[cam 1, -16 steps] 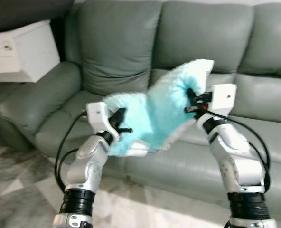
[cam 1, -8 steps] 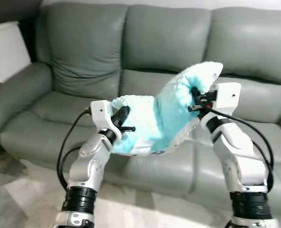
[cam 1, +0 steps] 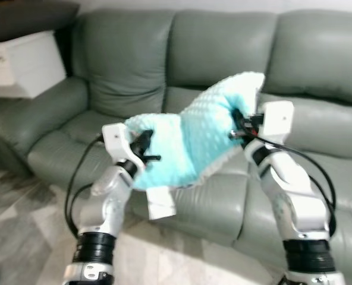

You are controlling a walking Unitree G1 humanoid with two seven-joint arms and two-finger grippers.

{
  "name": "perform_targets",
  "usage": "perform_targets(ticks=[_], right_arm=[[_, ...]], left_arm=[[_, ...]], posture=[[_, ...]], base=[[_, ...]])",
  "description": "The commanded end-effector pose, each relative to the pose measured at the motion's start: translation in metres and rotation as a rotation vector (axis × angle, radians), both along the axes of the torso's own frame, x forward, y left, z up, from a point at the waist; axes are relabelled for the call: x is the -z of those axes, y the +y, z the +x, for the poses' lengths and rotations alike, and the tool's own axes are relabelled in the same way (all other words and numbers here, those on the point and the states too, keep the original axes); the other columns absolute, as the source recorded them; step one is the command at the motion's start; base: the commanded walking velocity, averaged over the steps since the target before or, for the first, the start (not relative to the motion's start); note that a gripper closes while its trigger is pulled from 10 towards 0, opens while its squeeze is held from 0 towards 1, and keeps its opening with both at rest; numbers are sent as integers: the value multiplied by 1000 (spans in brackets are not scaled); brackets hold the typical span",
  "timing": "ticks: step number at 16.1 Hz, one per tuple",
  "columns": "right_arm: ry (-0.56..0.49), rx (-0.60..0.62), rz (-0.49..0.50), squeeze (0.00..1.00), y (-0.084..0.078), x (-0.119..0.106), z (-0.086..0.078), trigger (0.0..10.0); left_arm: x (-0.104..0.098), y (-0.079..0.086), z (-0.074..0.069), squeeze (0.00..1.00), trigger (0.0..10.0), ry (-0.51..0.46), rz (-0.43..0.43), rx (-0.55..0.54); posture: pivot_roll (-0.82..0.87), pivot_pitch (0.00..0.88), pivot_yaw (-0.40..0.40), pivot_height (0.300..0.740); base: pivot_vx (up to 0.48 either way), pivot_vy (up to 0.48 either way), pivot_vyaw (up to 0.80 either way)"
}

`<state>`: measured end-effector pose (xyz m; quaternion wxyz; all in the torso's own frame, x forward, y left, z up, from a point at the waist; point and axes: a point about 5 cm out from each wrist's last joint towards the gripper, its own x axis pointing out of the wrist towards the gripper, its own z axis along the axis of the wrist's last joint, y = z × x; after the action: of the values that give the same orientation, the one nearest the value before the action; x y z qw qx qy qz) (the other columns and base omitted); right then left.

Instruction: Move the pillow to the sofa

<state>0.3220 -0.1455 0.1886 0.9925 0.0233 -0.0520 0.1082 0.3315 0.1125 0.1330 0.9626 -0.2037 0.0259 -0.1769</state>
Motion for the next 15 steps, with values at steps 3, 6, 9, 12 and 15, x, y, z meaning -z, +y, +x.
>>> perform_targets(ticks=[3,6,9,12,15], right_arm=[[-32,-21,3,0,7,-8,1,10000],[-31,-20,3,0,7,-7,1,10000],[-27,-21,2,0,8,-7,1,10000],[-22,-19,4,0,9,-6,1,10000],[-20,-18,5,0,9,-5,1,10000]], left_arm=[[-9,2,2,0,10000,-47,2,9],[-6,-1,3,0,10000,-16,34,4],[-4,-1,4,0,10000,-11,44,2],[-5,0,4,0,10000,-11,46,1],[-4,-1,4,0,10000,-11,46,5]], posture=[[-244,0,25,740],[-242,0,27,740],[-240,0,29,740],[-241,0,30,740],[-241,0,31,740]], base=[[291,382,0],[0,0,0],[0,0,0],[0,0,-800],[0,0,-800]])
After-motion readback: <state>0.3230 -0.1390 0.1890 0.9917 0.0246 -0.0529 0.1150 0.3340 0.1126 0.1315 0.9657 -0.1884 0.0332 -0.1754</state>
